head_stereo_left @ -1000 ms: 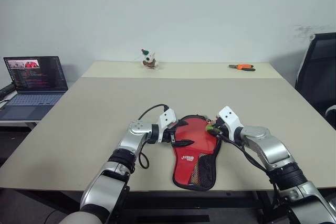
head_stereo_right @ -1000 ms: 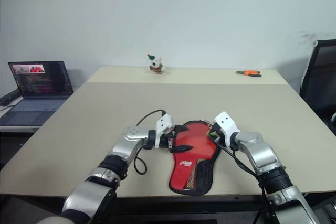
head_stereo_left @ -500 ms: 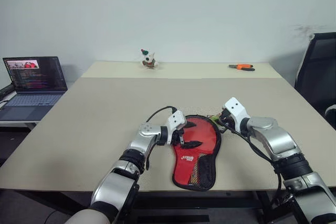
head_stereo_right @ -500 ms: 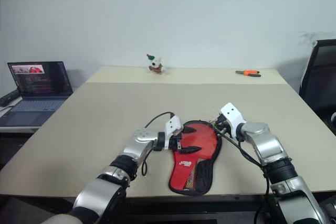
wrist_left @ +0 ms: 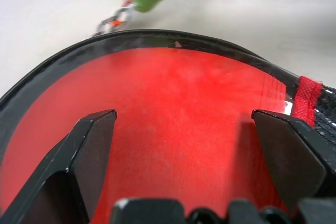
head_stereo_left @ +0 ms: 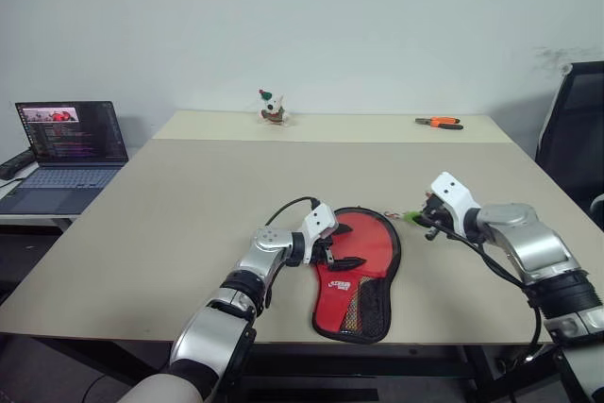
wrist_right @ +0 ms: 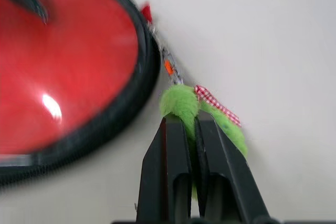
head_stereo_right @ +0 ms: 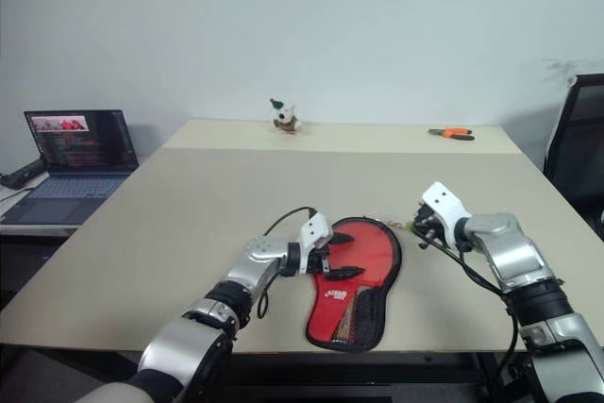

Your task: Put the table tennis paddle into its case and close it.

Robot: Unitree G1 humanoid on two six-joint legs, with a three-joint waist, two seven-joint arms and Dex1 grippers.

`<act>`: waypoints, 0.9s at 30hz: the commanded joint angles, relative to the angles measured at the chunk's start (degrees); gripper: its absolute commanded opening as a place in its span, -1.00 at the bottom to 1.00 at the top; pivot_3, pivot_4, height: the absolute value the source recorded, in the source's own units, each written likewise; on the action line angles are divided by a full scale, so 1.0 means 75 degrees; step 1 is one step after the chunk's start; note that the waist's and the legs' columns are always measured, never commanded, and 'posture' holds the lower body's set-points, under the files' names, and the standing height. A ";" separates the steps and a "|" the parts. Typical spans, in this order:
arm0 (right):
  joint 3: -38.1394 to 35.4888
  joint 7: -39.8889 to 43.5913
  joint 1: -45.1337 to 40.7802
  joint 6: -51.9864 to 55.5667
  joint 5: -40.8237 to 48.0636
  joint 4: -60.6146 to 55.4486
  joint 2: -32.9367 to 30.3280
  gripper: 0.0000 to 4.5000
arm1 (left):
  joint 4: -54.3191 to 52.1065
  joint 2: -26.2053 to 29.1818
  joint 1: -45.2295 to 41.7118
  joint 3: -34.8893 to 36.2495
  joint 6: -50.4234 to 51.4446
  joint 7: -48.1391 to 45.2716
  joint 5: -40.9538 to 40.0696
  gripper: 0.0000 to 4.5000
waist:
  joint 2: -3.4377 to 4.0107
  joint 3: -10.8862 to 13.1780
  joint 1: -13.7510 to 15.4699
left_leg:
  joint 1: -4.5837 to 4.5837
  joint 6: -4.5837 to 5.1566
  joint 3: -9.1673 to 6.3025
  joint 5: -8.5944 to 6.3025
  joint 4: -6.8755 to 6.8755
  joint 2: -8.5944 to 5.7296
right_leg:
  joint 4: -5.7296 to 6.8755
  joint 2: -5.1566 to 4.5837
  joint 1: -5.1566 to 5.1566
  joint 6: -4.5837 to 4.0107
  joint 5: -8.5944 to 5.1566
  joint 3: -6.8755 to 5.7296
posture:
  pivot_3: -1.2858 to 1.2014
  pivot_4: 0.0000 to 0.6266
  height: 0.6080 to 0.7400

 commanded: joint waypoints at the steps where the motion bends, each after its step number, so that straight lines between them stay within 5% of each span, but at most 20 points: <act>1: -0.0392 0.0431 0.0451 0.0264 0.0177 -0.0876 -0.0561 -0.99 | 0.0242 -0.0115 -0.0048 -0.0073 0.0072 0.0162 0.0224 1.00 | 0.0001 0.0000 0.0012 | 0.0001 0.0000 0.0001 0.0000 0.0001 0.0000 | 0.0000 0.0000 0.0001 0.0000 0.0000 0.0000 | 0.03 -0.52 1.00; 12: -0.1488 0.2043 0.3646 0.2498 0.2685 -0.5806 -0.2252 -0.99 | 0.0472 -0.0448 -0.0411 -0.0085 -0.0046 0.0514 0.0470 1.00 | 0.0001 0.0001 0.0168 | 0.0000 0.0000 -0.0016 -0.0001 0.0006 -0.0002 | -0.0007 0.0000 0.0014 0.0025 -0.0015 -0.0016 | 0.03 -0.52 1.00; 27: -0.1408 0.1759 0.5735 0.3128 0.4515 -0.8385 -0.2411 -0.99 | 0.0597 -0.0761 -0.0648 -0.0022 -0.0106 0.0861 0.0667 1.00 | -0.0005 0.0004 0.0180 | -0.0006 0.0000 -0.0023 -0.0002 0.0006 -0.0002 | -0.0021 0.0000 0.0018 0.0048 -0.0025 -0.0027 | 0.03 -0.52 1.00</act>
